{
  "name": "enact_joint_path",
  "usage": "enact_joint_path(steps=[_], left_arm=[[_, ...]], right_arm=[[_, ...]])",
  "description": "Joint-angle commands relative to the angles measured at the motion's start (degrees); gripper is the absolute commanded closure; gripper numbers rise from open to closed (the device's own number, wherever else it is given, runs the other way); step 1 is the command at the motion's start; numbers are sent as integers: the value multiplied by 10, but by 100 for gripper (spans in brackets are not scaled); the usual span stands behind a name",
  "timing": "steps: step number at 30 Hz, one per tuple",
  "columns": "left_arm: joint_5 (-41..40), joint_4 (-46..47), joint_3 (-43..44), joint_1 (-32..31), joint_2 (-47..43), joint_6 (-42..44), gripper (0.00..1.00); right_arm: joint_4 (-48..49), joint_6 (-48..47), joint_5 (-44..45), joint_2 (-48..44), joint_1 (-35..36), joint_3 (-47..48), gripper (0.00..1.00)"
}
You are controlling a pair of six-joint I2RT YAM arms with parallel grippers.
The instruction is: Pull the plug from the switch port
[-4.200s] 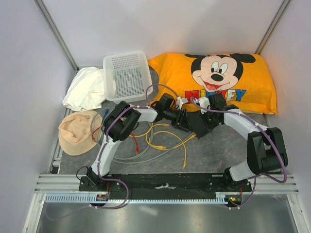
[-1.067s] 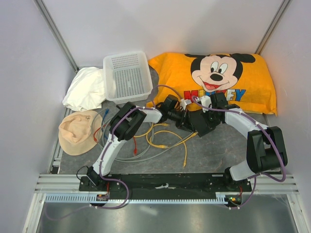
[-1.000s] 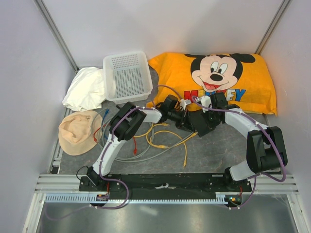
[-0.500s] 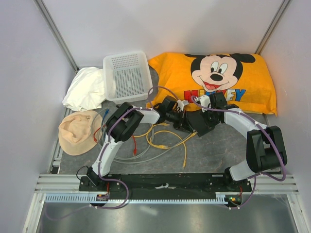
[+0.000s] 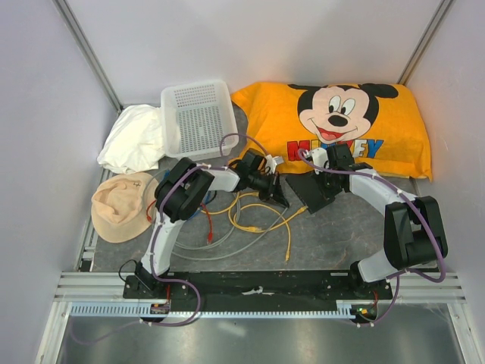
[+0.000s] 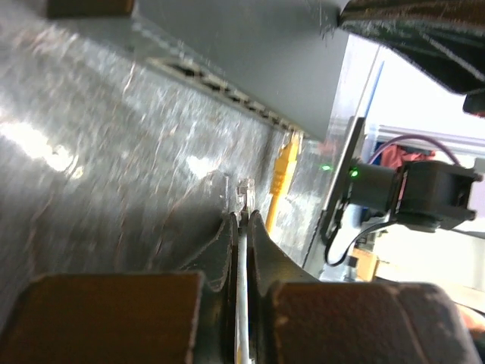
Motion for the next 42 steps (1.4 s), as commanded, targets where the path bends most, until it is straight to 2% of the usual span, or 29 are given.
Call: enact_joint_path(steps=[1, 4, 10, 14, 19, 23, 28, 36, 40, 42], left_arm=[[-34, -82, -29, 21, -55, 103, 98], [-31, -140, -24, 40, -118, 163, 99], [-39, -264, -8, 122, -230, 270, 98], [-67, -341, 31, 212, -289, 358, 98], [-117, -404, 81, 309, -312, 445, 98], [-160, -429, 129, 357, -299, 465, 98], [-199, -430, 140, 411, -295, 446, 98], [-270, -416, 58, 419, -369, 400, 99], [-298, -458, 21, 422, -396, 437, 99], [-274, -463, -12, 423, -427, 479, 99]], right_arm=[[-14, 11, 0, 25, -1, -16, 100], [-17, 15, -2, 21, -1, -10, 100], [-19, 10, 9, 11, -2, -2, 100], [-33, 11, 7, 12, -2, 14, 100], [-41, 18, -7, 18, -2, 39, 100], [-61, 4, -3, 29, -2, 80, 100], [-78, -5, 5, 40, -2, 108, 100], [-88, 10, -8, 32, -1, 114, 100], [-91, 39, -27, 29, -2, 121, 100], [-94, 50, -53, 33, -2, 132, 100]])
